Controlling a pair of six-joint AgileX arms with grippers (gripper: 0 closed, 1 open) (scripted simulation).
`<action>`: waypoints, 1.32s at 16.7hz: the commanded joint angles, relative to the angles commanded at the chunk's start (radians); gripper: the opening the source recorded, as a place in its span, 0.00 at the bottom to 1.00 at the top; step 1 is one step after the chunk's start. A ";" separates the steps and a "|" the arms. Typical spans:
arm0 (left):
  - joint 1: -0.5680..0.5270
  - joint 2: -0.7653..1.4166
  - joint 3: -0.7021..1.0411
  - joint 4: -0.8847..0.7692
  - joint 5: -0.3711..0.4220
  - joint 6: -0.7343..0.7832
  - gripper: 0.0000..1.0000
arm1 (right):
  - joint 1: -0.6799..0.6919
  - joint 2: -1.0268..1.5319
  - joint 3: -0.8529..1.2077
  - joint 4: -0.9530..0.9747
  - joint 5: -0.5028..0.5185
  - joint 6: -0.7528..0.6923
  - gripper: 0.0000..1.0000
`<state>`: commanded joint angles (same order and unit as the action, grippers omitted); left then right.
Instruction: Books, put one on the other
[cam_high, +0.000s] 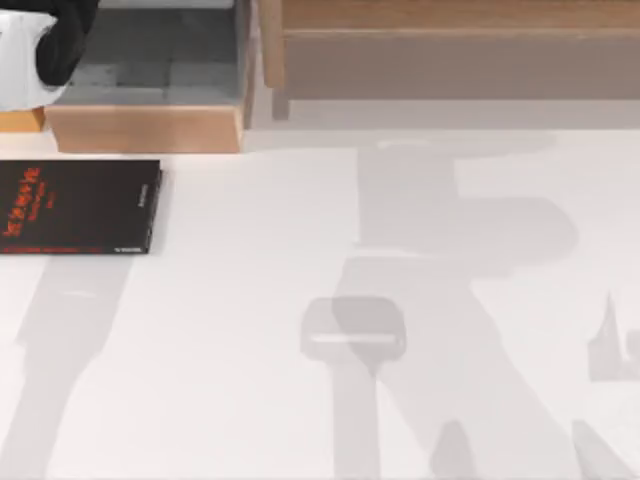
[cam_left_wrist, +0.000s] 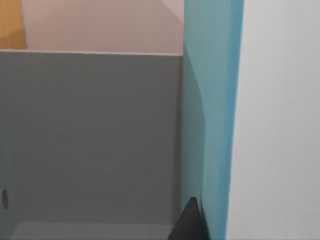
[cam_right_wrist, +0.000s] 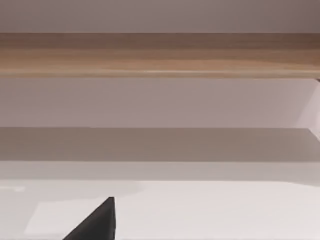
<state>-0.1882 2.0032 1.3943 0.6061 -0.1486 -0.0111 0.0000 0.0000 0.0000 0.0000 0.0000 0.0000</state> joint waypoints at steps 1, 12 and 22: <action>0.000 0.000 0.000 0.000 0.000 0.000 0.00 | 0.000 0.000 0.000 0.000 0.000 0.000 1.00; -0.003 -0.046 -0.024 -0.020 -0.005 0.003 0.00 | 0.000 0.000 0.000 0.000 0.000 0.000 1.00; -0.030 -0.406 -0.203 -0.128 0.095 0.464 0.00 | 0.000 0.000 0.000 0.000 0.000 0.000 1.00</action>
<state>-0.2181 1.5976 1.1914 0.4777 -0.0540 0.4527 0.0000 0.0000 0.0000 0.0000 0.0000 0.0000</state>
